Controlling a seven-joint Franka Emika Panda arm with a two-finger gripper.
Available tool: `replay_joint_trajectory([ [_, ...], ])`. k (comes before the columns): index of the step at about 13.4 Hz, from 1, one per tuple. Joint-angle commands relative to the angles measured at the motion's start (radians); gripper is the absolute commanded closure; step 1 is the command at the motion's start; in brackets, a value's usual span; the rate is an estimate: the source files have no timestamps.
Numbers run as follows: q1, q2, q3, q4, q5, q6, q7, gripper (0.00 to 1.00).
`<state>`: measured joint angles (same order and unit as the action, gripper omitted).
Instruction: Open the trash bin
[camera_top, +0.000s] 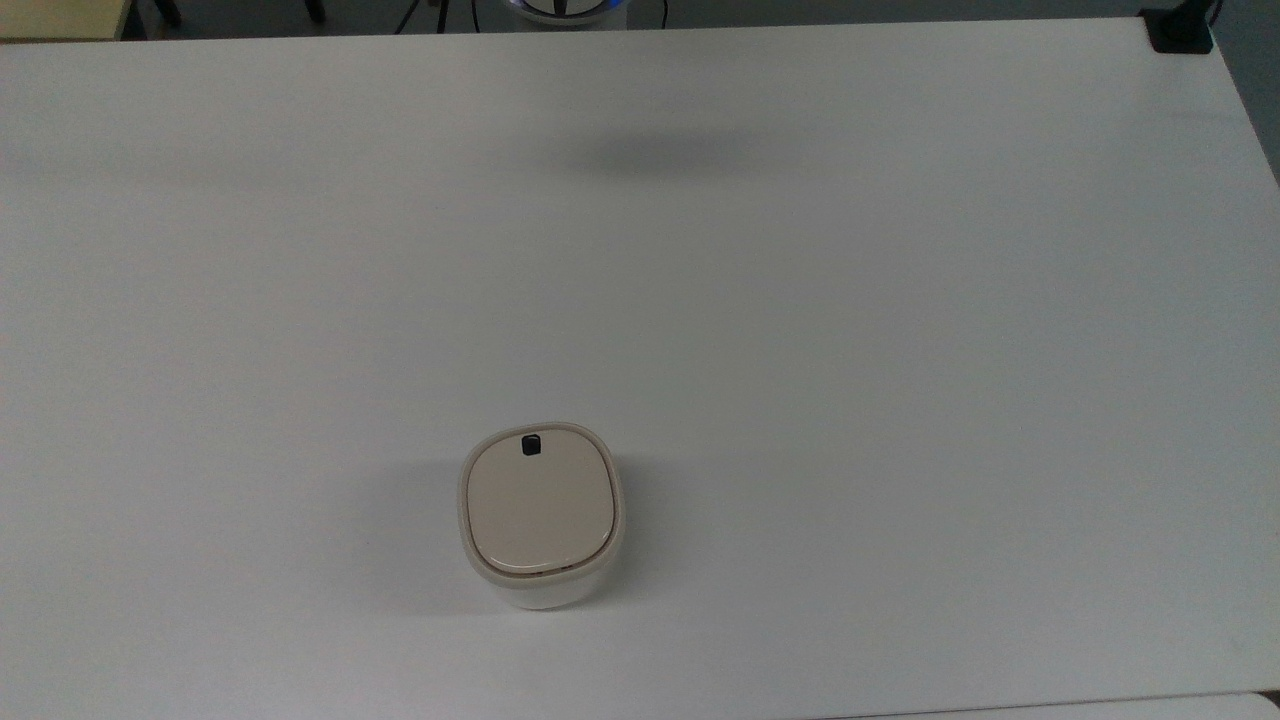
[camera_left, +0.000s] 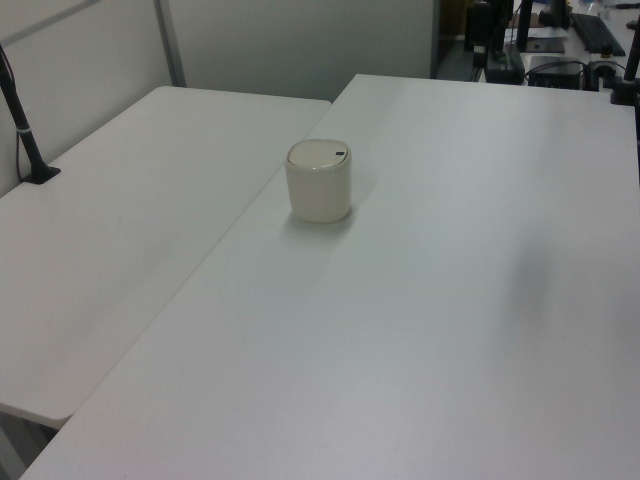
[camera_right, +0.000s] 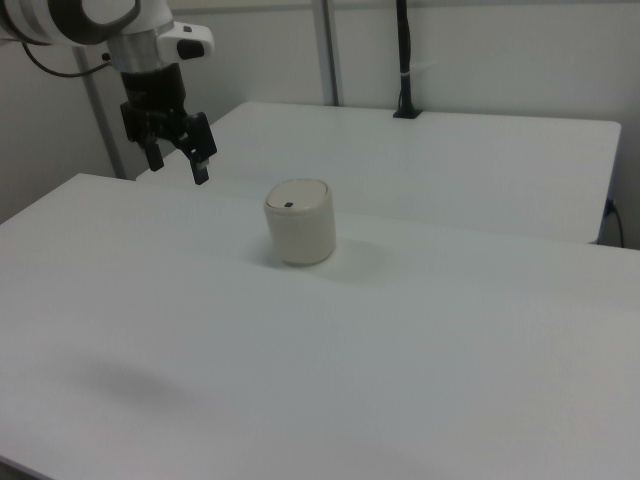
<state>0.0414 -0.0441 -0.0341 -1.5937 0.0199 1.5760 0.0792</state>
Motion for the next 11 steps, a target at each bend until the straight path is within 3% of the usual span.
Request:
replay_joint_trajectory([
  [1,0.011,-0.016,0.009,-0.023,-0.011,-0.002,-0.032,0.00],
  [11,0.009,-0.013,0.010,-0.025,-0.008,-0.010,-0.047,0.00],
])
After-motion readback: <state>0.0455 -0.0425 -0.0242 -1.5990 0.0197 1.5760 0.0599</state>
